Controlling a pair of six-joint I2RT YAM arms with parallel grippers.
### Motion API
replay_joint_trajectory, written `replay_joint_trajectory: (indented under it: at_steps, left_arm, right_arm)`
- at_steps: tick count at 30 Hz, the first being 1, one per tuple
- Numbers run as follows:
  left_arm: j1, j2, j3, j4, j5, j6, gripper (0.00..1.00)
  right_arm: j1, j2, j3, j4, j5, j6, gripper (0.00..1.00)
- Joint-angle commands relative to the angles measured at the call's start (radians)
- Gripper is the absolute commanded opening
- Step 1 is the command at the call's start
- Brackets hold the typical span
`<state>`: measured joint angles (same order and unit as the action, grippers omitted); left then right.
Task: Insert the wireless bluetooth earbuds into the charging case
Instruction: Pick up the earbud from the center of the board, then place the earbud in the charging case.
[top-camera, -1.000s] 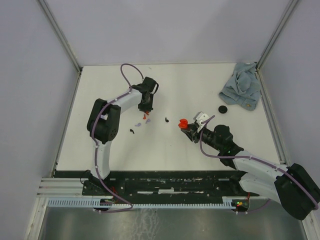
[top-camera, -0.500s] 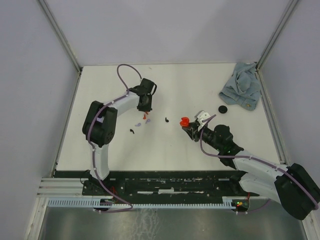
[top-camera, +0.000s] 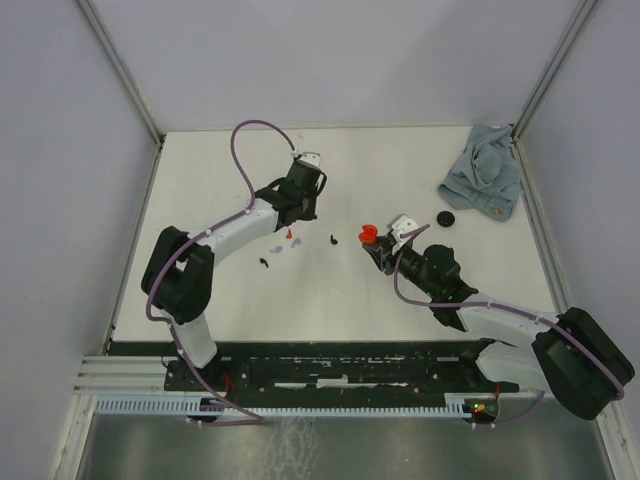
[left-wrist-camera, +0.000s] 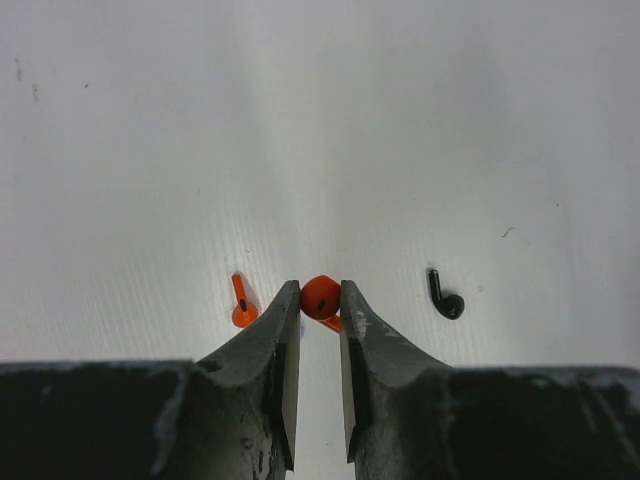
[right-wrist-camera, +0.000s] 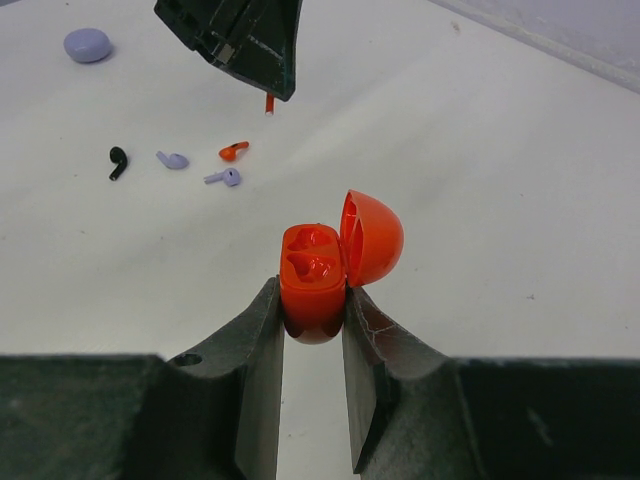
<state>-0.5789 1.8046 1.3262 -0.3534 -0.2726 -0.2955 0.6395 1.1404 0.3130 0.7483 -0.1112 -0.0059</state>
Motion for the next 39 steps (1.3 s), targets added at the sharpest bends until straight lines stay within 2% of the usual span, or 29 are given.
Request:
replay_joint_trajectory:
  at_steps: [1,5,15,24,29,39]
  left_arm:
    - [-0.069,-0.107,-0.03,0.076,-0.137,0.017,0.18]
    - [-0.134,-0.168,-0.071,0.111,-0.195,0.018,0.18]
    - [-0.275,-0.344,-0.18,0.231,-0.32,0.047,0.18]
    - [-0.367,-0.447,-0.274,0.364,-0.307,0.085,0.18]
    - [-0.414,-0.466,-0.294,0.404,-0.241,0.095,0.18]
    - [-0.491,-0.527,-0.392,0.553,-0.233,0.189,0.18]
  right_arm:
    - [0.001,0.028,-0.005,0.184,-0.015,0.03,0.06]
    - [0.0,0.044,-0.042,0.249,-0.015,0.045,0.06]
    - [0.011,0.035,-0.032,0.242,-0.046,0.075,0.05]
    - [0.033,0.021,-0.033,0.24,-0.084,0.062,0.05]
    - [0.036,0.031,-0.045,0.288,-0.115,0.058,0.05]
    - [0.043,0.008,-0.068,0.341,-0.16,0.035,0.05]
